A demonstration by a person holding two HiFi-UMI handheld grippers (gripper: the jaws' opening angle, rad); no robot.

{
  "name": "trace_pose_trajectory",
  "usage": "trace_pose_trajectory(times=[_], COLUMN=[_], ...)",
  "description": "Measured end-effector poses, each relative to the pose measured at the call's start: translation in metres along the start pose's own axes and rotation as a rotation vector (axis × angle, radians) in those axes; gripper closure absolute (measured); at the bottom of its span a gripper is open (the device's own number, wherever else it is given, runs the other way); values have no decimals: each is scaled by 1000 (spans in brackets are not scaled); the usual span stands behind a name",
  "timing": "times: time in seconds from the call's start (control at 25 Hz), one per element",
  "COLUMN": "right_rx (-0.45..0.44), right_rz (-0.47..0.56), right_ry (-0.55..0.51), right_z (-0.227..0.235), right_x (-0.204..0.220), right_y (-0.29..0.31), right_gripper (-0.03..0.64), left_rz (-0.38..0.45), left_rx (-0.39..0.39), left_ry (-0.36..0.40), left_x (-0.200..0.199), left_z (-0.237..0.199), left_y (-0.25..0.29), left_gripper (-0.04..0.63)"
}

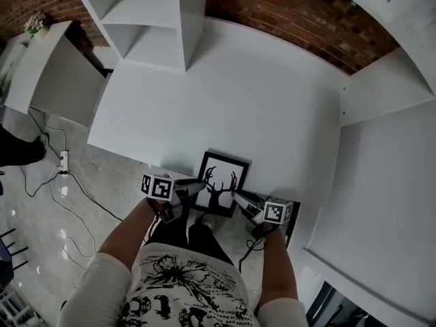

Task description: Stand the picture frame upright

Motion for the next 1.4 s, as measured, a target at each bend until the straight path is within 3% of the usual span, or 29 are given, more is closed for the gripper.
trace_pose_trajectory(times=[0.28, 0.68, 0.96, 1.24, 1.4], right_rx=[41, -28, -65, -54, -52], right_rz=[-38, -35, -100, -92, -60], right_ry=[-35, -170, -236, -276, -299], right_z=[4, -43, -72, -94, -110], right_x=[16, 19, 21, -3, -28], right_y=[-11, -50, -65, -61, -42], right_gripper=[522, 523, 525, 525, 525], left_rz=[28, 61, 121, 170, 187], left_rx=[-50, 55, 67, 25, 45], left_ry=[65, 137, 190, 291, 314], left_x=[8, 33, 51, 23, -9], left_z=[15, 70, 99, 120, 123], left_y=[-1, -11, -19, -32, -44], left_gripper=[503, 505, 508, 508, 508])
Point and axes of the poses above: the fingertips, and each gripper's own axes: y forward along the fingers, z to its right, x out of its underside, the point moved 1 cm from there along -y, backward along the fingers, and after that the axes turned 9 degrees about x, right-handed, at the moved point
